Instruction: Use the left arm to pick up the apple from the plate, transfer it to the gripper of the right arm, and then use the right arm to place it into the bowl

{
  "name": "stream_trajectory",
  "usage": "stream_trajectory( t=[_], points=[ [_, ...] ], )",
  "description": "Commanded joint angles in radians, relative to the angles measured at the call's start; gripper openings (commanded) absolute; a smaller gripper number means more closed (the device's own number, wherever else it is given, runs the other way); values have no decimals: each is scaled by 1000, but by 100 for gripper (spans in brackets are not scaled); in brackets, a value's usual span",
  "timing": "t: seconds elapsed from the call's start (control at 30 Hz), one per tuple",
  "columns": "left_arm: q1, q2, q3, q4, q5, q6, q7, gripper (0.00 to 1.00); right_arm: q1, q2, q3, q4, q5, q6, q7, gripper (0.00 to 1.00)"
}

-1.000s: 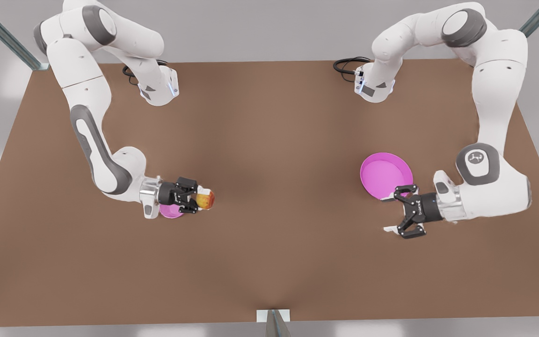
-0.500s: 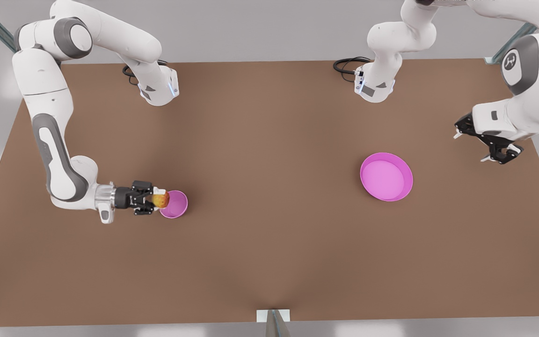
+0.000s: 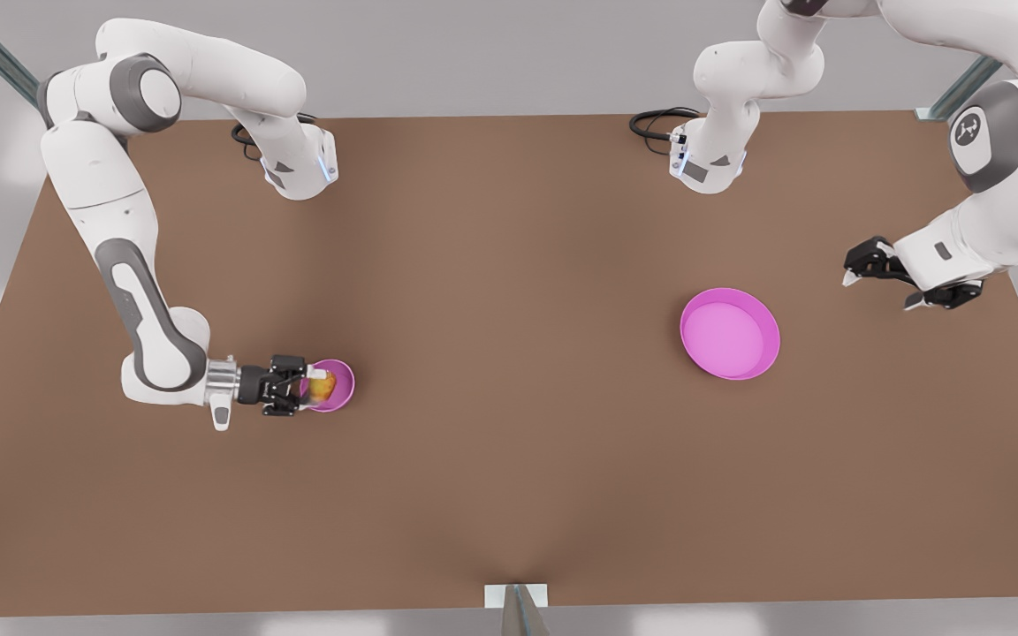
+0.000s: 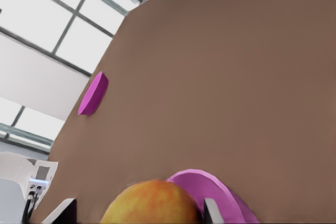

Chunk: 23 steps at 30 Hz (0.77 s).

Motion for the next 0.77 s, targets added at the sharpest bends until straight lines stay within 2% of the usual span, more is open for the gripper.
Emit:
stream_trajectory(
  t=[0.0, 0.1, 0.13, 0.17, 0.23, 0.3, 0.37, 0.4, 0.43, 0.47, 0.5, 0.57, 0.73],
  points=[
    [1, -1, 0, 0, -2, 0, -333, 100, 0, 0, 0, -1, -27, 27, 0, 100],
    [2, -1, 0, 0, -2, 0, -334, 100, -11, -13, 0, 12, -68, 21, 15, 100],
    [2, -1, 0, 0, -2, -2, -334, 100, -11, -83, 13, 150, -290, -69, 223, 100],
    [2, -1, 0, 0, -2, 0, -334, 100, -3, -94, 18, 362, -488, -235, 424, 100],
    [2, -1, 0, 0, -2, 0, -334, 100, 70, -95, 65, 647, -793, -443, 723, 100],
    [2, -1, 0, 0, 0, 0, -328, 100, 189, -186, 84, 746, -1056, -560, 944, 100],
    [1, -1, 0, 0, 1, 1, -325, 100, 206, -258, 86, 736, -1088, -562, 1133, 100],
    [2, 0, 1, 0, 1, 4, -322, 100, 236, -342, 47, 691, -1087, -539, 1156, 100],
    [1, 13, 1, 2, 3, 9, -324, 100, 405, -535, -248, 442, -938, -399, 1211, 100],
    [-1, 49, 0, 31, 4, 14, -327, 100, 531, -658, -474, 310, -860, -368, 1276, 100],
    [-5, 73, 0, 53, 4, 14, -325, 100, 532, -634, -456, 364, -969, -443, 1281, 100],
    [-7, 73, 0, 54, 4, 14, -324, 100, 440, -645, -359, 376, -1004, -451, 1284, 100],
    [-7, 73, -2, 62, 6, 12, -327, 100, 440, -600, -349, 390, -1000, -451, 1383, 100]
  ],
)
